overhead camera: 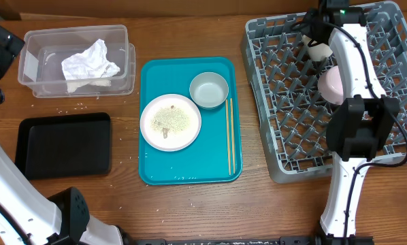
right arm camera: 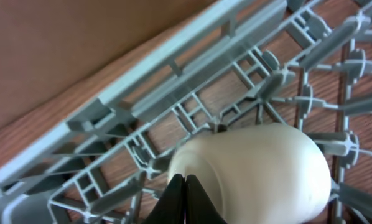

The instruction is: Sort waste into correct bins and load items into the dishwasher

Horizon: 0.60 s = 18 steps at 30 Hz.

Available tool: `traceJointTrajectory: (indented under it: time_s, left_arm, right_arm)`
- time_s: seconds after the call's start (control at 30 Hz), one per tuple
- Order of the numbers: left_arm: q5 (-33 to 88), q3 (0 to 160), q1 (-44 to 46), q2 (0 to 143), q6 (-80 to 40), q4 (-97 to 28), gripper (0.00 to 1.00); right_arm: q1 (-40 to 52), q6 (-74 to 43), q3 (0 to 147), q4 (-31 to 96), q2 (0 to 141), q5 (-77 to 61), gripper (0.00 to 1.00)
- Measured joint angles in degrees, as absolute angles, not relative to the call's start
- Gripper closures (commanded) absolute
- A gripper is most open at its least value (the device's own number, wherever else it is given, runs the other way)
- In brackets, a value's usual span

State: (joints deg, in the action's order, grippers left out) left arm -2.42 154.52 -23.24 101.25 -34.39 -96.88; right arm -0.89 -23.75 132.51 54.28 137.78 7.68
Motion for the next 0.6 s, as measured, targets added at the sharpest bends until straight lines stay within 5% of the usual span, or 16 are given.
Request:
traceJointTrajectory:
  time_s: [0.6]
  left_arm:
    - [-2.42,154.52,-23.24,101.25,-34.39,-96.86,0.0]
  right_arm:
    - [-2.85,-20.71,137.64,65.95,137.4,21.28,0.95]
